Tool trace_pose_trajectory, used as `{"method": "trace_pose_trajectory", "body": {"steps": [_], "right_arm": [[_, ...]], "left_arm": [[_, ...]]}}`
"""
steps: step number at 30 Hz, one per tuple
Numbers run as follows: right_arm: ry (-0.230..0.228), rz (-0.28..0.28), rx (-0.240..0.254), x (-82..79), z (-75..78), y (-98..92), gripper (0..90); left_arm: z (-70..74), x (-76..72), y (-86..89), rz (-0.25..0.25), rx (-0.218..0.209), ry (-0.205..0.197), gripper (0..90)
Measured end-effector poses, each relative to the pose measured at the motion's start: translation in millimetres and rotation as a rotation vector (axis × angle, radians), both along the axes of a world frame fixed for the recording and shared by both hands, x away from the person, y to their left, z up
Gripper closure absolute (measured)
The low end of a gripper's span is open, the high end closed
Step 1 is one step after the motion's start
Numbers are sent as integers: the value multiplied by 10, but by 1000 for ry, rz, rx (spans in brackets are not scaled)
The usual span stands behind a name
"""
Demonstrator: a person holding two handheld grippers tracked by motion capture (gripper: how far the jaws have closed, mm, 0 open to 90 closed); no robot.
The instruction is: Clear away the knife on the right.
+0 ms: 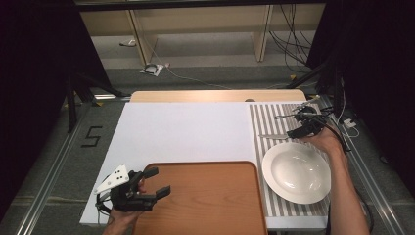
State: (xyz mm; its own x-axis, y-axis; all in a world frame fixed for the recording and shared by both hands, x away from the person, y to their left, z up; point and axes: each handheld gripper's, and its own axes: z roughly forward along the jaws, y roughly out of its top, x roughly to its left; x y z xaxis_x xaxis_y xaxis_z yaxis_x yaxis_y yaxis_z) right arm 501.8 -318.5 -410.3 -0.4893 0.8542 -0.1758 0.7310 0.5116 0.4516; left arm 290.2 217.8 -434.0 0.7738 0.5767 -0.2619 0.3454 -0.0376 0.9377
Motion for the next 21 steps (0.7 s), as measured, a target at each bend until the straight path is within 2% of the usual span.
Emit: {"method": "trace_pose_trajectory", "body": {"steps": [3,4,5,6,15,16,21], "right_arm": [[23,3,-27,63,-30,-12,309],[49,-9,-39,108,-56,-19,314],[49,-9,-39,108,-56,-19,314],[69,-9,-58,137,-73,-32,328],[111,-5,-87,203,-153,-31,353],[138,5,-90,222,-188,-42,361],[162,7,-118,262,-264,-55,375]], "left_arm": [[2,-3,-8,-3,0,0,159],[3,-5,-9,-3,-1,-1,159],[4,-5,-8,-3,-2,-2,159],[6,-6,-4,-4,-3,-2,159],[5,-11,-11,-5,-2,0,159],[5,-10,-10,-5,-2,0,159],[1,-4,-5,-5,-3,2,159]]}}
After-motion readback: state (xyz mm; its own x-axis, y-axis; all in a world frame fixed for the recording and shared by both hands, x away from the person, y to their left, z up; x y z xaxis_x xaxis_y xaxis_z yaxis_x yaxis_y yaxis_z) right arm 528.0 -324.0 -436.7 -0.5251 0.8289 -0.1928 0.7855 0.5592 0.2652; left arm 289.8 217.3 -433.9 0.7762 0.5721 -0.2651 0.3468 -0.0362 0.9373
